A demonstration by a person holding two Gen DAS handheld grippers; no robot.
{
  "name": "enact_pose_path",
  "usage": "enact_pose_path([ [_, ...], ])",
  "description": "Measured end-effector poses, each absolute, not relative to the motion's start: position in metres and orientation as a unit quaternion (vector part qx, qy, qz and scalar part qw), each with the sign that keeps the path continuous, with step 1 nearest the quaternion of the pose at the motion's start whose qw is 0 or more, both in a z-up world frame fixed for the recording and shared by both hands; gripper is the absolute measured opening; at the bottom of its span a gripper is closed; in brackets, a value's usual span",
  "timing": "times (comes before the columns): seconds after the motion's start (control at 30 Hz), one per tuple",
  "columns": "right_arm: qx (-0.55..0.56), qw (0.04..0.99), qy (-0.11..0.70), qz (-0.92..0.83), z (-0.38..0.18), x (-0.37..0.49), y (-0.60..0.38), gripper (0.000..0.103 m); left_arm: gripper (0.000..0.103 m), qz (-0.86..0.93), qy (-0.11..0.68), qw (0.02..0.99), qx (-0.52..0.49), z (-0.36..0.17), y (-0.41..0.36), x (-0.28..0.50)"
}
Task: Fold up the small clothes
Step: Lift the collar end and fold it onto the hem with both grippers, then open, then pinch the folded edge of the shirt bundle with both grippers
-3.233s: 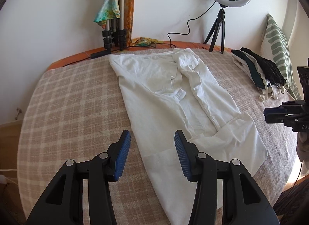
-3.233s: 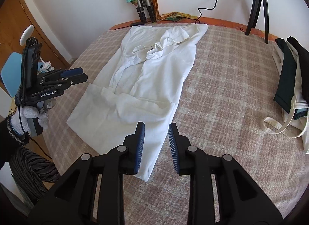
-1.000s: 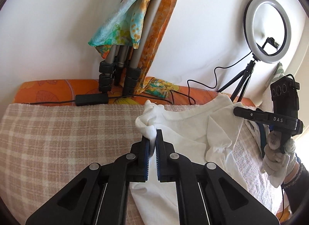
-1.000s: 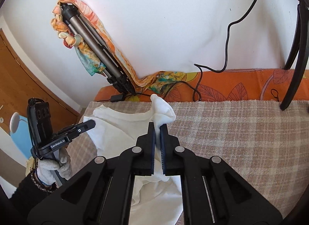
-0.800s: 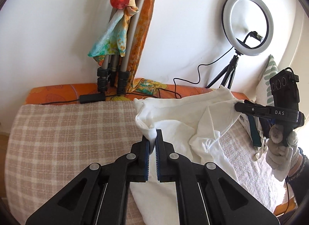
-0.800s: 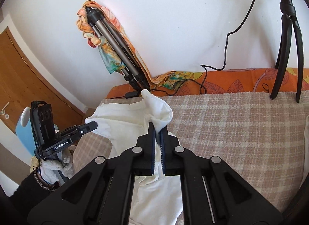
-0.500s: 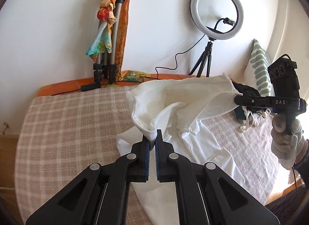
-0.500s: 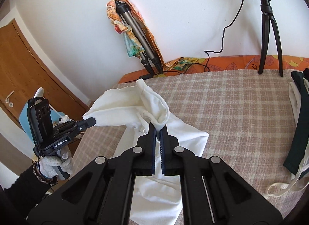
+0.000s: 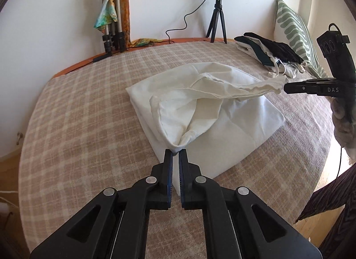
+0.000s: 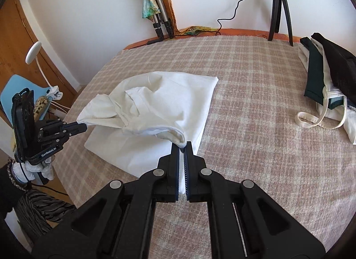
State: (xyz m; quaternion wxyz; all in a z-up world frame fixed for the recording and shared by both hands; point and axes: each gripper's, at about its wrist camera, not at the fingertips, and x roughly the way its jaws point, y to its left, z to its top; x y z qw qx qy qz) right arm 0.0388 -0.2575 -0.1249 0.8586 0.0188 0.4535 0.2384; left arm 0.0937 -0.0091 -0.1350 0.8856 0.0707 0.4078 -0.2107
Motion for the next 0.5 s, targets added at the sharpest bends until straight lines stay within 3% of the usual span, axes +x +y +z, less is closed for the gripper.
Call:
enact_pose_path([
  [0.2,0.043,0.86,0.451,0.236,-0.121,0.022,-0.275,0.005,0.011,-0.197,0.41,0.89,0.032,-0.131,0.014,0.074],
  [0.27,0.07,0.854,0.457,0.238,-0.122,0.026,-0.279,0.007,0.019,-0.191,0.412,0.891,-0.006,-0.127,0.023,0.075],
  [0.3,0.083,0.851,0.46,0.24,-0.123,0.028,-0.28,0.01,0.031,-0.19,0.412,0.891,-0.026,-0.125,0.026,0.076],
  [0.33,0.1,0.846,0.464,0.241,-0.126,0.031,-0.282,0.023,0.043,-0.191,0.411,0.89,-0.044,-0.125,0.029,0.077],
  [0.37,0.12,0.842,0.467,0.241,-0.129,0.033,-0.284,0.039,0.046,-0.193,0.411,0.889,-0.058,-0.124,0.029,0.079],
  [0.4,0.136,0.84,0.466,0.241,-0.13,0.035,-0.284,0.045,0.046,-0.195,0.41,0.889,-0.062,-0.123,0.028,0.081],
  [0.5,0.118,0.842,0.466,0.246,-0.131,0.038,-0.269,0.046,0.046,-0.192,0.404,0.894,-0.021,-0.122,0.011,0.088],
])
